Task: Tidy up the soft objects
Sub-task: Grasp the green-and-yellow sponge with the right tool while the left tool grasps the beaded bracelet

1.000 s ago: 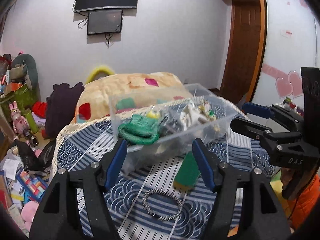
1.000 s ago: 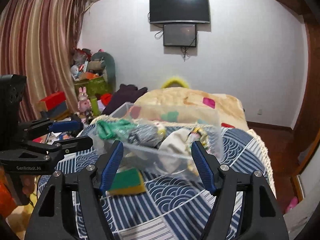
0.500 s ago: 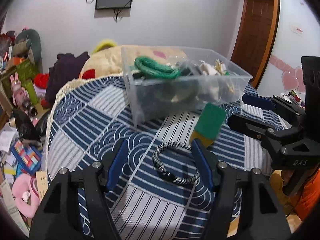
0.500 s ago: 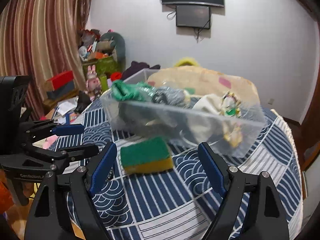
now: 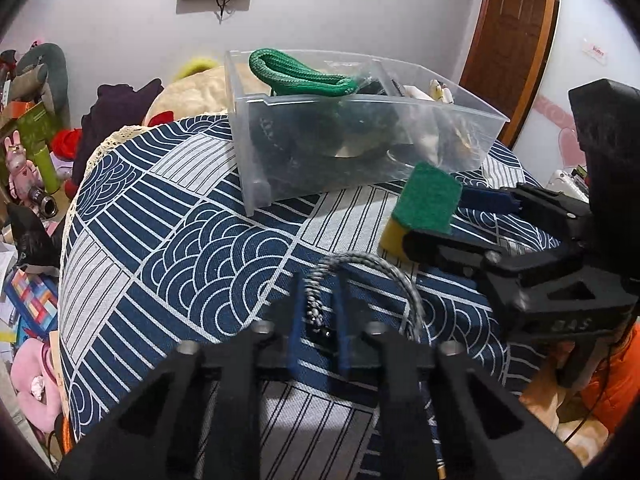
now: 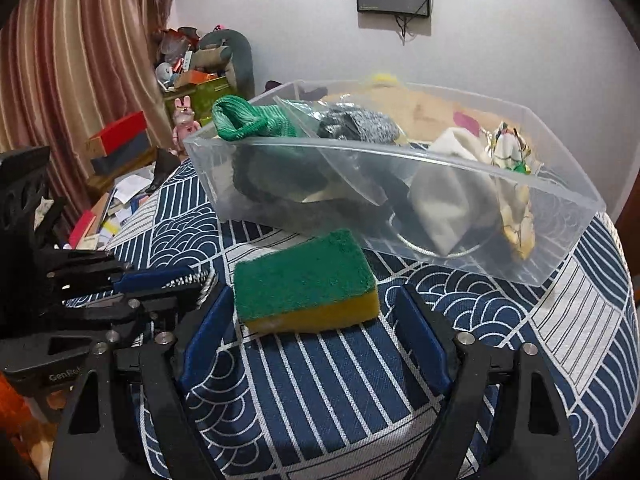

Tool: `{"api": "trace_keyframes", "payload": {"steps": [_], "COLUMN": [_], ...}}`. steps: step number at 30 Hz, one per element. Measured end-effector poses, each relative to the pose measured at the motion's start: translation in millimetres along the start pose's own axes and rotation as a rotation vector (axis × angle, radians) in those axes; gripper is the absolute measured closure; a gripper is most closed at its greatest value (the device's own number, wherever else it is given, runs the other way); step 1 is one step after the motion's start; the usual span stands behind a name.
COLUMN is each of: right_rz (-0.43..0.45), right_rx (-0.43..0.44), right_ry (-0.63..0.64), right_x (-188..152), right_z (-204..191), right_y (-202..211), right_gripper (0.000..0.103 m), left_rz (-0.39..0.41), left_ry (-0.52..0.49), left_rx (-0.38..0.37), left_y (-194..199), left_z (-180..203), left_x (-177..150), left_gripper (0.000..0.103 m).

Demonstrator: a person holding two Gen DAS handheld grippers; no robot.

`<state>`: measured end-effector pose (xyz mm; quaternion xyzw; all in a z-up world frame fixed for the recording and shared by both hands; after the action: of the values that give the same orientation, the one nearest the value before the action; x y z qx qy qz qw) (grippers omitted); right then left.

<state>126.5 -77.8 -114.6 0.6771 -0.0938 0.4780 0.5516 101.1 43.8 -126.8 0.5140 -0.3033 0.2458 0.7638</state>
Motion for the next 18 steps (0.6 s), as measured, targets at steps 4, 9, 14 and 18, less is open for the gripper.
{"api": "trace_keyframes", "payload": {"steps": [4,9,14,18], "right_rz": [0.014,0.055,0.113,0.162], "right_rx": [0.014,-0.004,-0.031,-0.051], "right_ry": [-0.008,-0.002,-0.027,-0.061], "right_x": [-1.5,-1.9,1.9,8.9], "right_z": [3.4,6.3,19.7,31.9], "right_y": [9.1,23.3,43.9,58.5], "right_gripper": [0.041,0.044,0.044,0.044], "left_rz": [0.005,0.029,0.082,0.136], "left_ry": [0.003,-0.013,-0.02,-0.041], "left_rx": [-0.004,-0.004,-0.01,0.017], "left_y": [1.8,11.1,26.7,36.5], "left_z": [-1.5,3.3,10.8,18.1], "left_x": [1.5,6.7,22.3,39.0], "left_gripper": [0.097,0.097,0.097,0.097]}}
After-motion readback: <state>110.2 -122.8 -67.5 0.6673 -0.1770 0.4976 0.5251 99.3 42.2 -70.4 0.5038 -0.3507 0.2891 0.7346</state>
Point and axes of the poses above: each gripper's, at about its wrist camera, not at the fingertips, and y roughly against the way its jaws point, z to its right, x to its top, the point moved 1 cm from there along -y, roughly the way its jaws point, and after that the axes turned 11 degrees about -x, right-handed, at the moved point
